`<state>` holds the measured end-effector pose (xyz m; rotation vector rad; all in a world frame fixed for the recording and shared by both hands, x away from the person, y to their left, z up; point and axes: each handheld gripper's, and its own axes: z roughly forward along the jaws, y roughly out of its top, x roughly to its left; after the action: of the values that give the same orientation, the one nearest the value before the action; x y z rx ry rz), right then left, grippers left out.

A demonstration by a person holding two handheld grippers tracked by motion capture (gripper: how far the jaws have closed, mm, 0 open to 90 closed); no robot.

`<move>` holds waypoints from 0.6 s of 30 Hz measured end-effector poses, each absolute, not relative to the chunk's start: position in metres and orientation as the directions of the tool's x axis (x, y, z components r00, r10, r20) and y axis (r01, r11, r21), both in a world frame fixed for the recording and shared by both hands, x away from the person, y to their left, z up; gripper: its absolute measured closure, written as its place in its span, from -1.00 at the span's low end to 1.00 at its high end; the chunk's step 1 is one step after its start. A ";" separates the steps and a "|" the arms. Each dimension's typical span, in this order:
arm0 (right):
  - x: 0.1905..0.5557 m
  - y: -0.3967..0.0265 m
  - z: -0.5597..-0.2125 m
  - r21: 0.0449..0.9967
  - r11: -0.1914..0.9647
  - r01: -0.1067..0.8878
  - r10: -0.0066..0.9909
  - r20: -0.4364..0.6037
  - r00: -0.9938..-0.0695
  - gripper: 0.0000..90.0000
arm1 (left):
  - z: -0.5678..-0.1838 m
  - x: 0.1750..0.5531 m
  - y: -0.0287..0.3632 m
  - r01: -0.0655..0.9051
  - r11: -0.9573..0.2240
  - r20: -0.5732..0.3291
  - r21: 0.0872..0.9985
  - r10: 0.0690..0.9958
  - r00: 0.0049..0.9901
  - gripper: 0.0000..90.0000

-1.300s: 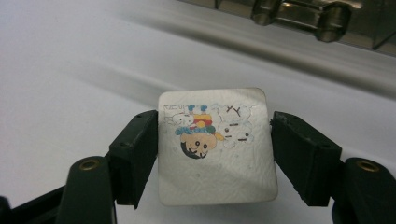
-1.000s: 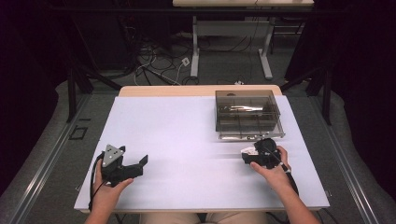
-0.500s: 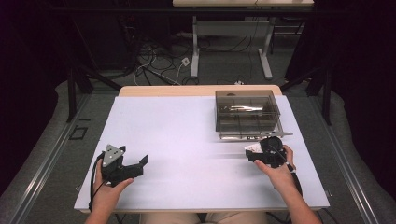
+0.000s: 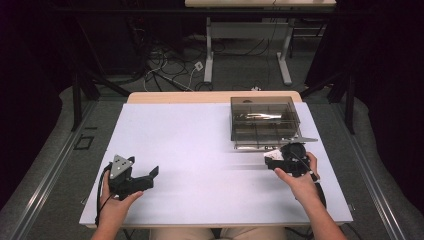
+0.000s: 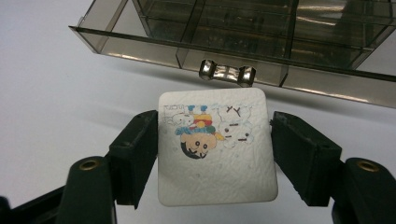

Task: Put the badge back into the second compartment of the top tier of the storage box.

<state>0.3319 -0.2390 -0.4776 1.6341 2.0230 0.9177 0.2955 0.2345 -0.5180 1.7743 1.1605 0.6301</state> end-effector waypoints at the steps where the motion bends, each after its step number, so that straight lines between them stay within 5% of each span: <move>1: 0.332 -0.239 -0.477 0.692 0.112 0.713 0.963 0.102 -0.251 -0.27 | -0.518 0.295 0.234 0.444 -0.158 -0.055 0.882 0.901 0.430 -0.85; 18: 0.341 -0.236 -0.462 0.697 0.123 0.706 0.964 0.084 -0.251 -0.27 | -0.518 0.295 0.235 0.444 -0.159 -0.054 0.882 0.901 0.431 -0.85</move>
<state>0.3411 -0.2359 -0.4623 1.6166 2.0183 0.9010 0.2954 0.2347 -0.5179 1.7752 1.1597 0.6307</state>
